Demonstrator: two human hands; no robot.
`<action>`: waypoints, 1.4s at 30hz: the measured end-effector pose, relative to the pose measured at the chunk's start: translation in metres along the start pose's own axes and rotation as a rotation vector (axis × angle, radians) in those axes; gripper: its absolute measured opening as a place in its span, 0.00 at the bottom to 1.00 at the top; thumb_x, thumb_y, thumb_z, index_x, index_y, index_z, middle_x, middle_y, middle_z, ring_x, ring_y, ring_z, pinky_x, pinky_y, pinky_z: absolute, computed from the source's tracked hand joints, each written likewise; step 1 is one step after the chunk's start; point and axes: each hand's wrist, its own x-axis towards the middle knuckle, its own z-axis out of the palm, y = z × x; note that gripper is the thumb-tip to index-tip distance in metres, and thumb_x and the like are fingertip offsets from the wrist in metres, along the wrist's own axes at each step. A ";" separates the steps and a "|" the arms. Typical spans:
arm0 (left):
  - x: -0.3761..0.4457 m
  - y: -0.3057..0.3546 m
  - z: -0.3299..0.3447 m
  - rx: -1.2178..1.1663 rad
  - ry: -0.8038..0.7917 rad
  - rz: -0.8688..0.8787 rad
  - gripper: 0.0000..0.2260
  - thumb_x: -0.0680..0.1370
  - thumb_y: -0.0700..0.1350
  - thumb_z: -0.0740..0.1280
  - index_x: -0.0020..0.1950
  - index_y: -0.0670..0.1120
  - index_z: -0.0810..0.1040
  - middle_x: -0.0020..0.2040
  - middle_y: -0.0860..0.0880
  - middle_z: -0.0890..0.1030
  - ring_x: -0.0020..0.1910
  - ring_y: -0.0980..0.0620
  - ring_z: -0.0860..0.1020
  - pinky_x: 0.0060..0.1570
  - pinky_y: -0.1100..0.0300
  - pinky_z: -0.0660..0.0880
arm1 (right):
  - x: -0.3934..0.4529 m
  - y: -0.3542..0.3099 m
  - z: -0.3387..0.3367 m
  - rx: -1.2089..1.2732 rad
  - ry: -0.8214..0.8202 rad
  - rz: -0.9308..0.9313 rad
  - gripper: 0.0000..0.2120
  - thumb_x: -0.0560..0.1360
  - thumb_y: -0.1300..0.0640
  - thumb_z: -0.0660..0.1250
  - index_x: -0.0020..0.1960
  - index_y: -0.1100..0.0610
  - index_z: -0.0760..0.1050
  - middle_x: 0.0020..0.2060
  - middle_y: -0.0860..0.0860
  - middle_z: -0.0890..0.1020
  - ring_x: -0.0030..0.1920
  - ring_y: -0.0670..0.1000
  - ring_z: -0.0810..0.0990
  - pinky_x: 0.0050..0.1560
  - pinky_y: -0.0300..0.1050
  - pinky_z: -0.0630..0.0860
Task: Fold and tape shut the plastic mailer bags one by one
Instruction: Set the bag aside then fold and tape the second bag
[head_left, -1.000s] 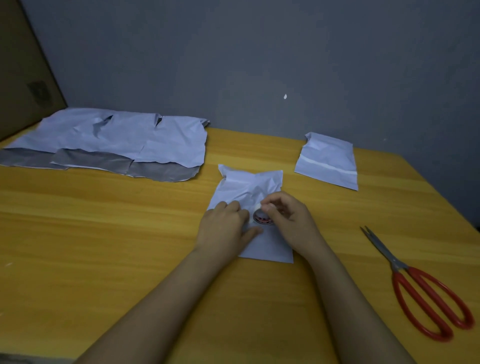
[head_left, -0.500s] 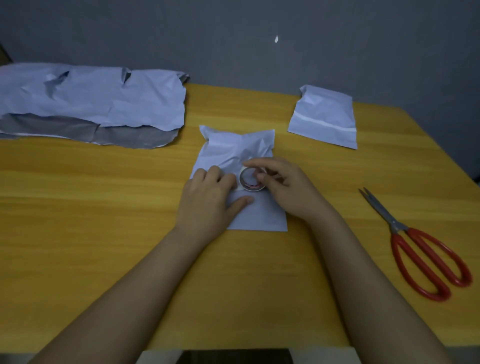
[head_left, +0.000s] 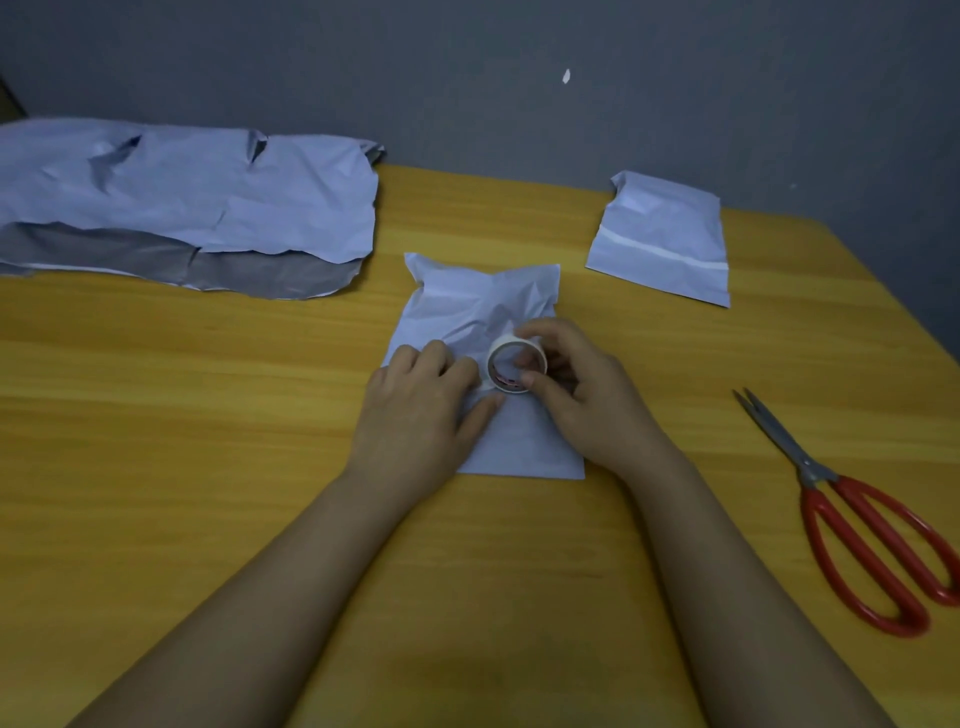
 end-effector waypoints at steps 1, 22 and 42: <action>0.000 0.000 0.000 0.004 0.009 0.003 0.16 0.76 0.57 0.57 0.42 0.45 0.76 0.39 0.46 0.71 0.38 0.44 0.70 0.36 0.51 0.71 | -0.001 0.000 0.000 0.012 0.015 0.003 0.18 0.76 0.64 0.66 0.58 0.42 0.71 0.46 0.40 0.80 0.49 0.41 0.79 0.51 0.42 0.77; 0.000 0.004 -0.001 0.069 -0.015 -0.065 0.15 0.74 0.57 0.56 0.43 0.48 0.75 0.42 0.48 0.73 0.42 0.45 0.73 0.36 0.54 0.70 | -0.004 0.002 0.003 0.066 0.072 -0.028 0.18 0.77 0.67 0.63 0.51 0.42 0.71 0.41 0.52 0.78 0.42 0.49 0.77 0.42 0.43 0.73; -0.001 0.004 0.000 0.090 0.011 -0.066 0.14 0.74 0.57 0.57 0.43 0.49 0.75 0.41 0.49 0.72 0.41 0.45 0.73 0.35 0.55 0.69 | -0.003 0.002 -0.005 0.005 0.084 -0.028 0.14 0.78 0.67 0.62 0.53 0.49 0.74 0.47 0.47 0.78 0.46 0.45 0.76 0.42 0.36 0.72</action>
